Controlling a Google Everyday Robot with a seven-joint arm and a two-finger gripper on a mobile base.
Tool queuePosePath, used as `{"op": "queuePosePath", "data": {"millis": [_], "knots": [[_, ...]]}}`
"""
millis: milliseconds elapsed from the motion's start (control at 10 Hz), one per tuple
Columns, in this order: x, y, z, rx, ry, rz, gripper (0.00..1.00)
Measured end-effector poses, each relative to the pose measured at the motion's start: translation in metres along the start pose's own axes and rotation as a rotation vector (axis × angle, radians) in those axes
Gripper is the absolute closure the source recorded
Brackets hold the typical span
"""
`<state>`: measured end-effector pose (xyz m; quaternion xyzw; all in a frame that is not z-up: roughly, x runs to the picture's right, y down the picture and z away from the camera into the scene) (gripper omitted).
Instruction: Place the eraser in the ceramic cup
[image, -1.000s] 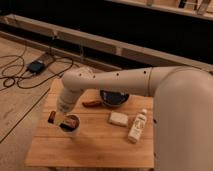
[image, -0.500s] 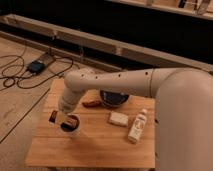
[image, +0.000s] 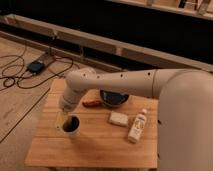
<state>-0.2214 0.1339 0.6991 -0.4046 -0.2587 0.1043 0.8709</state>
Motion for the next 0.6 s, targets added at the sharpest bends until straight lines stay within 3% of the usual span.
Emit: {"op": "queuePosePath", "data": {"millis": [600], "knots": [[0.0008, -0.0024, -0.0029, 0.009, -0.002, 0.002, 0.2]]}}
